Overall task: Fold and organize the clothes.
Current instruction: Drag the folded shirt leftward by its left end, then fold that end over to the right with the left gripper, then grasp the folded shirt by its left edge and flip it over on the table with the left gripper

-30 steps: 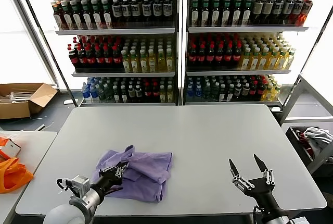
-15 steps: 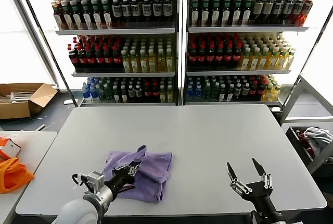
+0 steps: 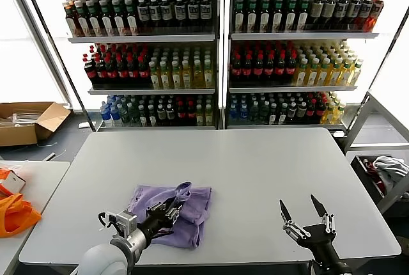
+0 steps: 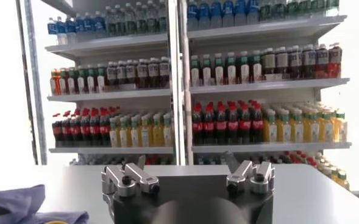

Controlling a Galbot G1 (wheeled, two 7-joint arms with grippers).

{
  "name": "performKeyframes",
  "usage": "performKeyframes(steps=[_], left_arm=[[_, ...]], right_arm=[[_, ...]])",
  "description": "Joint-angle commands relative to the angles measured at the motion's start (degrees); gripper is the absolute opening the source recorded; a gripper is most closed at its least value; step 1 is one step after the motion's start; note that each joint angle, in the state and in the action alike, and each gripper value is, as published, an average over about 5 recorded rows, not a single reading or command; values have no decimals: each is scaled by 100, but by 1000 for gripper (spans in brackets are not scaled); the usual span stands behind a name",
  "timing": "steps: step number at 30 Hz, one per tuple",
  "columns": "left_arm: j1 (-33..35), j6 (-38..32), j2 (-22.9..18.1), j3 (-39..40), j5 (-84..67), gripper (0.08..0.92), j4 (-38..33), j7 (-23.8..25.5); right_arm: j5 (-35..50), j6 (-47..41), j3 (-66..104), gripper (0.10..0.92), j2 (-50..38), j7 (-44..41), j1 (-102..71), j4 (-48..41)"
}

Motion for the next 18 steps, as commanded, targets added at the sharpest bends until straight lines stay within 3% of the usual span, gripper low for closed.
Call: performKeyframes(steps=[1,5,8,14,18], left_arm=[[296,133,-11,-708,183,415,-761,70],[762,146,125,-1556,152,536,-1265,77],[1067,149,97,-2109,199,623,-1221,138],[1460,24,-89,-2631,487,783,-150,313],[1510,2,-153,-2546,488,820,313,164]], right_arm=[[2,19,21,823,8,-24,-41,27],[23,52,54,823,-38,-24,-57,-8],[31,52,41,823,-44,-19,-22,-9],[32,76,-37,823,-76,-34,52,4],[59,134,-37,823,-62,-55,81,10]])
